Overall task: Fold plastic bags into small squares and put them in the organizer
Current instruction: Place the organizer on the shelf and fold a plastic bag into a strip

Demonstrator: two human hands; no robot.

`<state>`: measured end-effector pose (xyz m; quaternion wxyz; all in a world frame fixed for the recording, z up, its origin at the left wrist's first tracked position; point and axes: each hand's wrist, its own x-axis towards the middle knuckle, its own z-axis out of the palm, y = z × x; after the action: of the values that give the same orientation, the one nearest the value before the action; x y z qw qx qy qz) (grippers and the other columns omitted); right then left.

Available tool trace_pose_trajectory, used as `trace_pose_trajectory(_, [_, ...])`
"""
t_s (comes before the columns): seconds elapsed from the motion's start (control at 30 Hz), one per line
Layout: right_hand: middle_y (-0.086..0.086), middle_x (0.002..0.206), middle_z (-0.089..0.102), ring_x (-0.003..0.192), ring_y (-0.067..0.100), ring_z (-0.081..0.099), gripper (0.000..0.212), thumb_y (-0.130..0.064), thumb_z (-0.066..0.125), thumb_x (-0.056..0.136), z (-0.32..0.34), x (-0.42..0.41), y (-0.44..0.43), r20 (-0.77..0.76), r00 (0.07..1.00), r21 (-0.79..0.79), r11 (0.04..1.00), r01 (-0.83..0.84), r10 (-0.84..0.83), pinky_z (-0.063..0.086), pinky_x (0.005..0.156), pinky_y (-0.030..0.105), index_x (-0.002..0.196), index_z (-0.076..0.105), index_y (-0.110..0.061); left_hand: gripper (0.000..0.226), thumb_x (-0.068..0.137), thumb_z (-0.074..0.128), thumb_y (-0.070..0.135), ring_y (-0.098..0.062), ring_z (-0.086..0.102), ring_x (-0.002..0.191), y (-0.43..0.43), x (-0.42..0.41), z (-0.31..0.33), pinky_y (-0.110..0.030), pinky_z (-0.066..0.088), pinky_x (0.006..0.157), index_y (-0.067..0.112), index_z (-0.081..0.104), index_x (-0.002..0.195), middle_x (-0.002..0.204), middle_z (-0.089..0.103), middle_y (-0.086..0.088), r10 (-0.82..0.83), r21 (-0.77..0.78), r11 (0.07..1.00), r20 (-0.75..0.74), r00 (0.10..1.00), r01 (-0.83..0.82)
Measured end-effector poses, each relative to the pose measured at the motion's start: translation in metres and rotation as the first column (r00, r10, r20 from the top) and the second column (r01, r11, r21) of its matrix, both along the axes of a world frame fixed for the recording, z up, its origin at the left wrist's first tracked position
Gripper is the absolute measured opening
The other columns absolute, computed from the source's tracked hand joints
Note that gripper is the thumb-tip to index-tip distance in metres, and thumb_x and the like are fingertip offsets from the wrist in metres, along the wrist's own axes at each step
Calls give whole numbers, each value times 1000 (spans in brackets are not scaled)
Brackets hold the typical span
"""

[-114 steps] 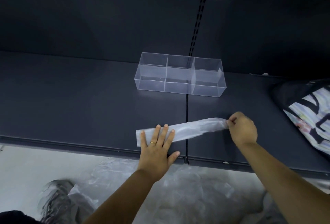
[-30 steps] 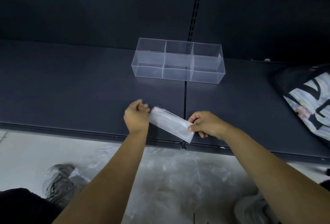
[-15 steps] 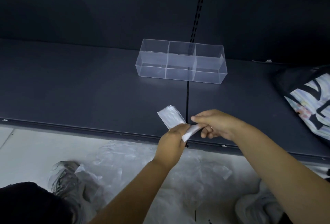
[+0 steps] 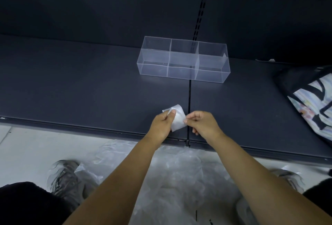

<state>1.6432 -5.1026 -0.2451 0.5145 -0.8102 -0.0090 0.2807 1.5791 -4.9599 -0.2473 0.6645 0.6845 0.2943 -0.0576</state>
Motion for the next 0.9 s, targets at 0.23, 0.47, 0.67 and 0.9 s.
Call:
trace_pose_trajectory(0.23, [-7,51,63,36,4,52,16,-11,74,78,-5,1,12,30,995,-128,987,95,-92,42,44,18,67,67,-19,17,97,50,7,-27,67,85,9,8,-8,-37,57,78,8,64,106,102,67,-13,300,242,912,158,941,-331])
trace_pose_trajectory(0.47, [3,54,64,38,2,56,13,-8,71,79,-1,4,20,25,994,-200,974,109,-106,42,43,12,69,68,-17,47,103,35,33,-20,19,145,7,-3,-25,-38,6,117,17,35,146,155,29,3,-526,906,257,-161,835,337])
trace_pose_trajectory(0.67, [0,90,68,80,16,64,3,-18,68,84,1,-15,25,207,977,-289,951,109,-49,53,74,32,86,68,-16,75,91,4,64,-14,-19,145,20,-8,-39,-47,-17,115,23,-8,152,160,-11,9,-477,862,141,-372,796,487])
trace_pose_trajectory(0.9, [-1,98,56,82,20,59,11,-25,67,85,0,-35,37,340,935,-331,917,221,-102,50,68,32,82,62,-16,99,72,-14,74,-19,-19,146,9,-19,-37,-47,-18,113,13,-15,150,160,-15,-2,-355,854,179,-406,842,488])
